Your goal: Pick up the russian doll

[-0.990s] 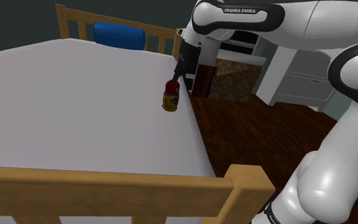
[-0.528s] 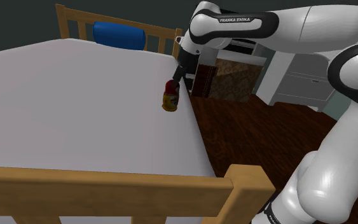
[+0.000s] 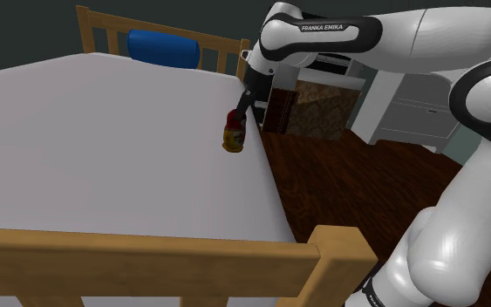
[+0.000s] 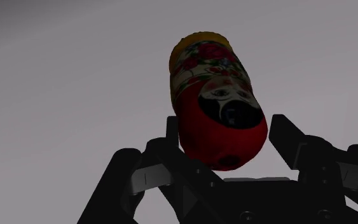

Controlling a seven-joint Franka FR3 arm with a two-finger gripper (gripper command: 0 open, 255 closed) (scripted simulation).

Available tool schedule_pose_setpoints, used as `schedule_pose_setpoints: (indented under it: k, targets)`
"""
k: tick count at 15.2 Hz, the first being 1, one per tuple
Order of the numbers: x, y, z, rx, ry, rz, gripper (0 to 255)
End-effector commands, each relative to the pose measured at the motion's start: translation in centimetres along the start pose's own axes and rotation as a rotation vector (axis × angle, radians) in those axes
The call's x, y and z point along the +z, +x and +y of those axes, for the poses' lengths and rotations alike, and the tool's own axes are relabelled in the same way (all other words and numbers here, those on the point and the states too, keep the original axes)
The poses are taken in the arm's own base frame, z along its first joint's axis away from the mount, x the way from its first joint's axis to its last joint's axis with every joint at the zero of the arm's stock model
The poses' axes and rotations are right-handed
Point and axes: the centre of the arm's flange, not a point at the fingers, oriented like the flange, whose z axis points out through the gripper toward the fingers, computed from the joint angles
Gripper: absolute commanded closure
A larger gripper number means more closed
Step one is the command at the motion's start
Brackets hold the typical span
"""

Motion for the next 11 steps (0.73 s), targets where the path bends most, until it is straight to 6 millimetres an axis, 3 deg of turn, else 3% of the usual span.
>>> schedule_pose_setpoints:
  k: [1, 11]
  targets:
    - [0.1, 0.0, 0.0, 0.000, 0.002, -0.002, 255]
    - [-4.4, 1.0, -0.1, 0.000, 0.002, -0.002, 255]
